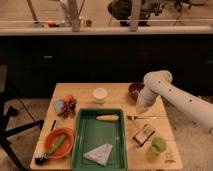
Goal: Place fork in tray
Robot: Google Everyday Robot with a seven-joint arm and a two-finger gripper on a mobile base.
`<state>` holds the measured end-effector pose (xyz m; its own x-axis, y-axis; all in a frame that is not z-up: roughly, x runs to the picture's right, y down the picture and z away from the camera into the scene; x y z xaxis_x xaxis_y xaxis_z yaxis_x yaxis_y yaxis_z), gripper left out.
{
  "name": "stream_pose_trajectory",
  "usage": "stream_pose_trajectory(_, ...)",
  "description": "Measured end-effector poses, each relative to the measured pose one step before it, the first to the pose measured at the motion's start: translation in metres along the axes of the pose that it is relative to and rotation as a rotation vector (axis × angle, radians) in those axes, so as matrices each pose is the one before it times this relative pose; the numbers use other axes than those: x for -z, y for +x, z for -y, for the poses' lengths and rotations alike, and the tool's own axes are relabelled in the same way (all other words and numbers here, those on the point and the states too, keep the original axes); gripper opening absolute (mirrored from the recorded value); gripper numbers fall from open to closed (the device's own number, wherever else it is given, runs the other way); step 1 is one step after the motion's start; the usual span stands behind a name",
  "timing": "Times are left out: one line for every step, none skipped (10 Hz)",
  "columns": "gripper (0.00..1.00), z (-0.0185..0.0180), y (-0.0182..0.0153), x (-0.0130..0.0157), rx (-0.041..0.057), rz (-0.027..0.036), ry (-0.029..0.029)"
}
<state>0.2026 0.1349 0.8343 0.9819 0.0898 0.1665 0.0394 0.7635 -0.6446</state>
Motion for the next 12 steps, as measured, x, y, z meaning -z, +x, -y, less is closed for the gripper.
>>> stream_pose_trajectory(0.80,-0.00138,0.00031,-0.00489,-0.00551,-0.00206,-0.00118)
stream_pose_trajectory(0.80,-0.00136,0.00109,-0.00563,-0.00773,-0.00206,-0.00109)
stream_pose_trajectory(0.80,-0.00061,0.00110,-0.00340,-0.00588,-0.00100,-0.00025)
stream_pose_trajectory(0.80,-0.00074,0.00215,-0.00411,-0.01048,-0.00175,0.00123)
stream_pose_trajectory(0.80,-0.00031,0.00303,-0.00423,-0.01564,-0.00345,0.00432)
stream_pose_trajectory(0.80,0.00017,0.00441,-0.00626,-0.03100,-0.00405,0.00583)
stream_pose_trajectory(0.80,0.00080,0.00327,-0.00494,-0.02603,-0.00327,0.00442)
stream_pose_trajectory(0.80,0.00038,0.00280,-0.00385,-0.02041,-0.00409,0.00263)
stream_pose_trajectory(0.80,0.00041,0.00401,-0.00502,-0.02818,-0.00619,0.00584)
stream_pose_trajectory(0.80,0.00008,0.00401,-0.00454,-0.02683,-0.00590,0.00810)
stream_pose_trajectory(0.80,-0.00022,0.00425,-0.00426,-0.02513,-0.00641,0.00888)
stream_pose_trajectory(0.80,-0.00050,0.00280,-0.00411,-0.01624,-0.00392,0.00506)
